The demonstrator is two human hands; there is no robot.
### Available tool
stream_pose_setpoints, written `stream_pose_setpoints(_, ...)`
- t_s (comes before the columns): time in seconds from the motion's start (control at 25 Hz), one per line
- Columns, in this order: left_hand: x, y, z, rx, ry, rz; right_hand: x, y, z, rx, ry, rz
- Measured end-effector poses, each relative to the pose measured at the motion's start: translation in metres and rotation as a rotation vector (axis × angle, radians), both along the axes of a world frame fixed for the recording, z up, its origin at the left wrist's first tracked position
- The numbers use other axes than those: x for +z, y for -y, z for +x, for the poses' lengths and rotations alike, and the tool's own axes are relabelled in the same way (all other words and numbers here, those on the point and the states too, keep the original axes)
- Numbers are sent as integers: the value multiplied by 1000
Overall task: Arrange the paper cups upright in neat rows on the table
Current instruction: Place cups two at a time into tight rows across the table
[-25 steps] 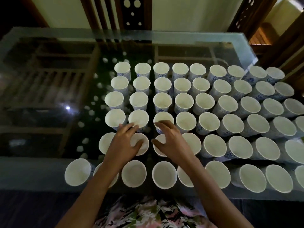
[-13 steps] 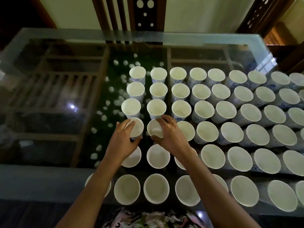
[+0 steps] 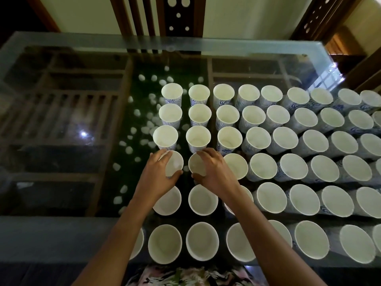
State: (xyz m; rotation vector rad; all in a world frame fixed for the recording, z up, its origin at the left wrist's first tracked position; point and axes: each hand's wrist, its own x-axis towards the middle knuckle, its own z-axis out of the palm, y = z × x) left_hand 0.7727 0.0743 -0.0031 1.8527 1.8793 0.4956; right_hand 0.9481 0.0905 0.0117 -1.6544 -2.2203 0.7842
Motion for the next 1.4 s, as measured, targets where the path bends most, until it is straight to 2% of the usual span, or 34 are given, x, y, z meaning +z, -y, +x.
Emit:
stream_pose_setpoints(0.44, 0, 5, 3, -3, -17, 13, 3, 4, 7, 24, 9, 24)
stream_pose_setpoints(0.64, 10, 7, 4, -7, -2, 71, 13, 12, 9, -5, -48, 60)
stream_pose_setpoints(0.92, 6, 62, 11, -26, -28, 76, 11, 62, 18, 49, -27, -9)
stream_pose_setpoints(1.12, 6, 77, 4, 80, -1, 26, -1, 78, 16, 64, 17, 17)
stream_pose_setpoints(1.4, 9, 81, 5, 98, -11, -54, 2, 79, 12, 82, 36, 14)
